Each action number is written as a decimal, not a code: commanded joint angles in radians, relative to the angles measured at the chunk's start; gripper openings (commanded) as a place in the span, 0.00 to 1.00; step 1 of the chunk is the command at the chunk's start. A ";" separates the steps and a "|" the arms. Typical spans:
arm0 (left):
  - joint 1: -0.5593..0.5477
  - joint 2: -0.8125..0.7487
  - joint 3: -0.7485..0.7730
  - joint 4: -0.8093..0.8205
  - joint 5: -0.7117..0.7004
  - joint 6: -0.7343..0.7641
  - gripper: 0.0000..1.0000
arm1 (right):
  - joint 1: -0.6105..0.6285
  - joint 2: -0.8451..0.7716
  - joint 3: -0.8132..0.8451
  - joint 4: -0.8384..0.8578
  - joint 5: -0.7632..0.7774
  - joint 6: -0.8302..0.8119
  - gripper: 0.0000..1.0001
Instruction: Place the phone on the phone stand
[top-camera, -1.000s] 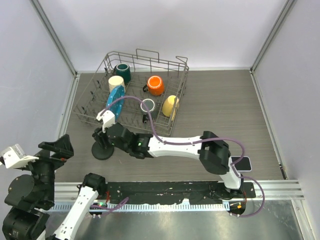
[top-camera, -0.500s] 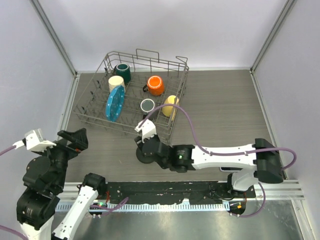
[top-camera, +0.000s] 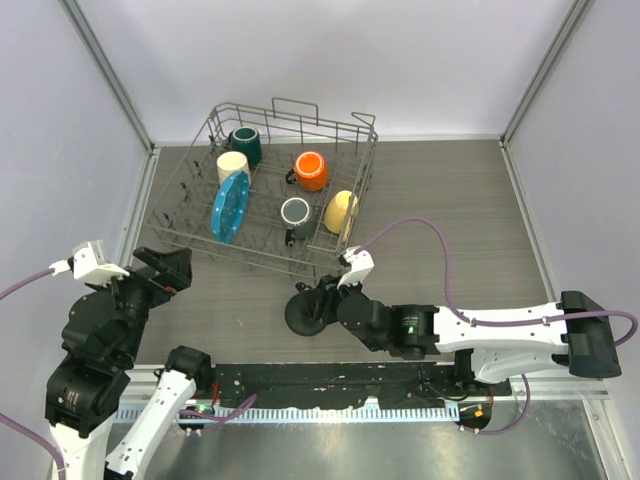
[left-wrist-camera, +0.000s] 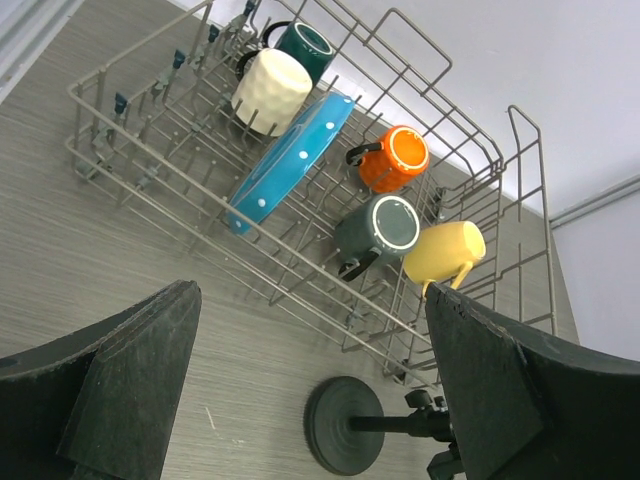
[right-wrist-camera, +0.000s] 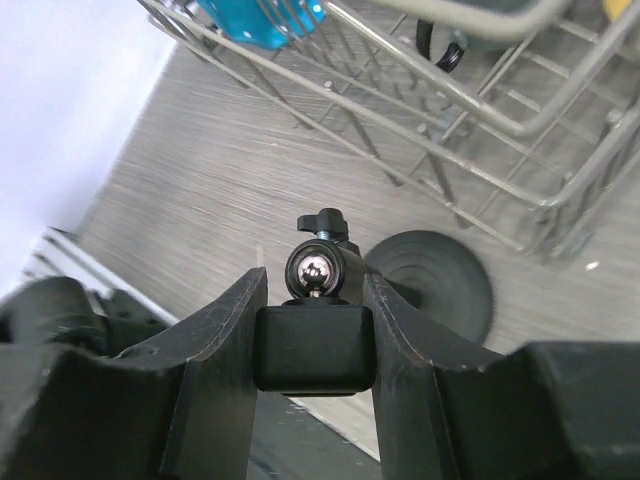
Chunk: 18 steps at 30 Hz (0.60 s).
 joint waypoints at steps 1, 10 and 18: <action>-0.004 0.014 -0.011 0.064 0.033 -0.019 0.98 | 0.001 -0.015 -0.124 0.204 -0.058 0.362 0.01; -0.002 0.020 -0.014 0.066 0.062 -0.034 0.98 | -0.078 0.041 -0.321 0.678 -0.303 0.676 0.00; -0.002 -0.003 -0.024 0.049 0.062 -0.036 0.98 | -0.141 0.116 -0.410 0.915 -0.421 0.816 0.01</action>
